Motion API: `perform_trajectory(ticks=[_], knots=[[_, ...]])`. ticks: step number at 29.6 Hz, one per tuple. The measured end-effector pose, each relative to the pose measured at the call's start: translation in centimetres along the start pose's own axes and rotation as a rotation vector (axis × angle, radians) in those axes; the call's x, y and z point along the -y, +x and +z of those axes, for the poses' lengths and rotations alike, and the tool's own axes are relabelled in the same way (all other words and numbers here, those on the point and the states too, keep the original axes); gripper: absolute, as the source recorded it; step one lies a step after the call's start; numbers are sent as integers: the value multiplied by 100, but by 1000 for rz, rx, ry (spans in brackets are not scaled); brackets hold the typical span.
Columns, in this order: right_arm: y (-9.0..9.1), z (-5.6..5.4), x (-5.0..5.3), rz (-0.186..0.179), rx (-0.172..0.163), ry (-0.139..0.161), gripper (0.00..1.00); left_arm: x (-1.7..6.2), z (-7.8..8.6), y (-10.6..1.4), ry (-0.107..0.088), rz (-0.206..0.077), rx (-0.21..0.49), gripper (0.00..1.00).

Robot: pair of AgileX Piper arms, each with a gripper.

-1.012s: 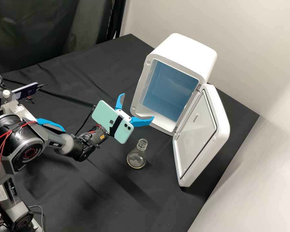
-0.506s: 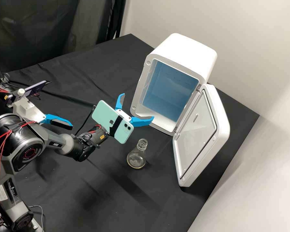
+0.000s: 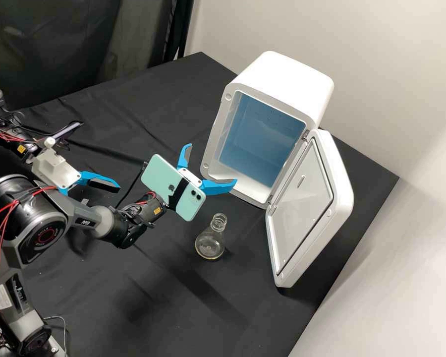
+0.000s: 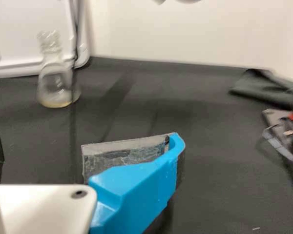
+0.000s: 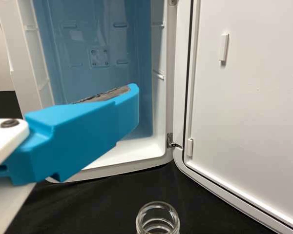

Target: Place the flask in the incubator

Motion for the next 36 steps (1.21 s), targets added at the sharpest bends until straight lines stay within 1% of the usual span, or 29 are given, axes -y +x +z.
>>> perform_trajectory(ticks=[1,3,7,13,21,24,26,29,32,36], knots=[[0,0,0,0,0,0,100,5,-50,3,-3,-3,-15,100],[0,0,0,0,0,0,100,18,-143,9,-10,-20,-47,100],[0,0,0,0,0,0,100,-23,-262,27,-22,-15,-88,100],[0,0,0,0,0,0,100,-11,-320,48,-26,-24,-105,100],[0,0,0,0,0,0,100,-37,-420,30,-30,-16,-130,100],[0,0,0,0,0,0,100,-71,-467,37,-34,-4,-144,100],[0,0,0,0,0,0,100,-91,-483,46,-31,3,-143,100],[0,0,0,0,0,0,100,-126,-524,40,-32,15,-154,100],[0,0,0,0,0,0,100,-185,-557,17,-31,35,-162,100],[0,0,0,0,0,0,100,-261,-594,-7,-23,59,-165,100]])
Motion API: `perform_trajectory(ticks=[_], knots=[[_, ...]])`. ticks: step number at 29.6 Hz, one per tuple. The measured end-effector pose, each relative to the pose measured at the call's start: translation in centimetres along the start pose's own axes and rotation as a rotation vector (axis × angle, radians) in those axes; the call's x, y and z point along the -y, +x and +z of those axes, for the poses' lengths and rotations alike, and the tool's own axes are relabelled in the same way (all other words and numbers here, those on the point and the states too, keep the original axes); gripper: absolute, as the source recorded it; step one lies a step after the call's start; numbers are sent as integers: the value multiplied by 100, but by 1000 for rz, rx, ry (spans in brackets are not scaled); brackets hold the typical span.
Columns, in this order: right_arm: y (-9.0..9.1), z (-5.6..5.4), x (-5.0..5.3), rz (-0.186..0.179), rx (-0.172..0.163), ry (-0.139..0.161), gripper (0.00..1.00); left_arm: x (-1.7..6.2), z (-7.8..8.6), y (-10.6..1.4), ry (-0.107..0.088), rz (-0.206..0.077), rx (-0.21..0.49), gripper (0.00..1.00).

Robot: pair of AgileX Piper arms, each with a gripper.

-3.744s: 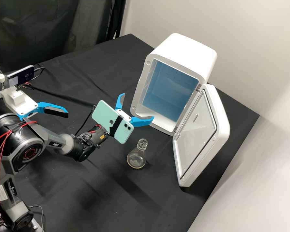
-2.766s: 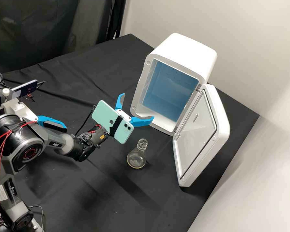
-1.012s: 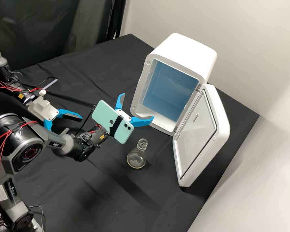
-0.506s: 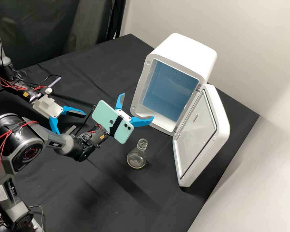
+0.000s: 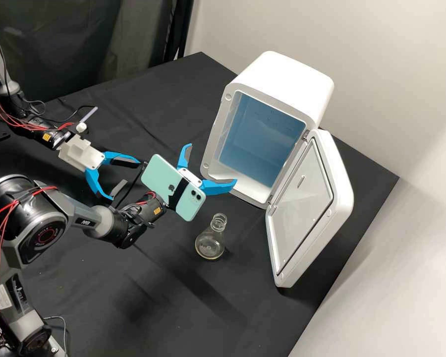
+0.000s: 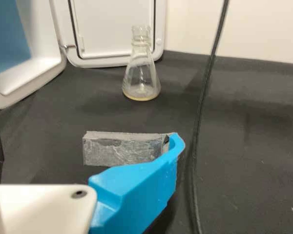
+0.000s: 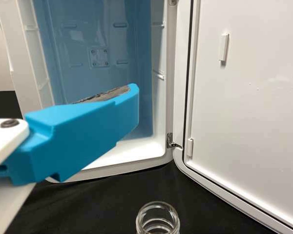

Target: Place the flask in the incubator

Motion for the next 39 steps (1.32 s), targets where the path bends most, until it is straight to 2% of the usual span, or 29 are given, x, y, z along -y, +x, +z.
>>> perform_trajectory(ticks=[5,7,19,37,39], knots=[[0,0,0,0,0,0,100,-62,-41,-21,3,20,-8,100],[0,0,0,0,0,0,100,-74,-49,-27,10,21,-2,100],[0,0,0,0,0,0,100,-114,-144,-22,4,36,-31,100],[0,0,0,0,0,0,100,-103,-168,-18,1,32,-38,100],[-1,25,-13,8,1,-2,100,-103,-168,-18,1,32,-38,100]])
